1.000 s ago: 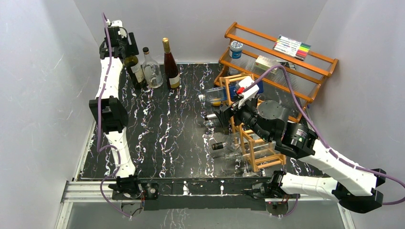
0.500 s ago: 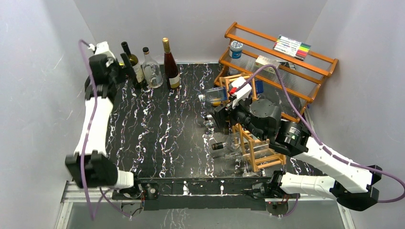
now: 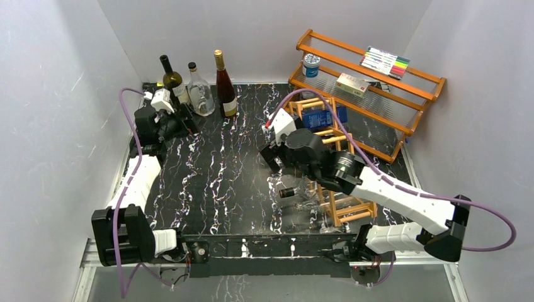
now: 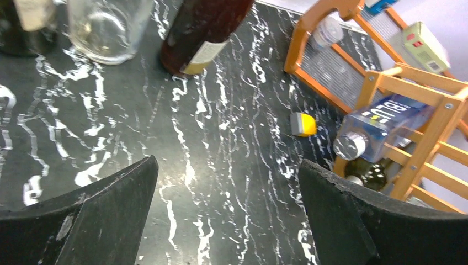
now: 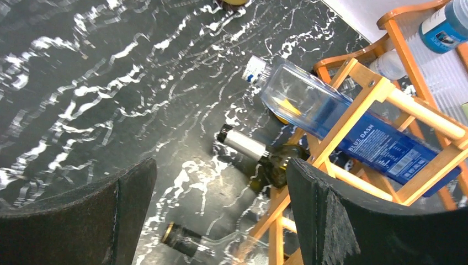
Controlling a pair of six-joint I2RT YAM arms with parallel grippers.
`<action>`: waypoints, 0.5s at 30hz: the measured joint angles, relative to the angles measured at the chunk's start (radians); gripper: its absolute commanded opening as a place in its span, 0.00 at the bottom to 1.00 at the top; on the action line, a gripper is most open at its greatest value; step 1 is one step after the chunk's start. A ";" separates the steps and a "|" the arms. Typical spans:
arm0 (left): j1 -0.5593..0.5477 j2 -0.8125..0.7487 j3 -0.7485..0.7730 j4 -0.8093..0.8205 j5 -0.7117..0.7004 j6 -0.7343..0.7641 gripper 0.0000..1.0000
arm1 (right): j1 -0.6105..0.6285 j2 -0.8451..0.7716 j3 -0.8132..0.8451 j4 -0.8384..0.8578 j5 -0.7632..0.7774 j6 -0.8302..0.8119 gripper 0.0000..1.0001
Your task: Take the wine bottle off the wine rack
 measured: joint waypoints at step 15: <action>0.000 0.049 -0.005 0.075 0.216 -0.092 0.98 | -0.111 0.275 0.091 0.010 -0.070 -0.320 0.98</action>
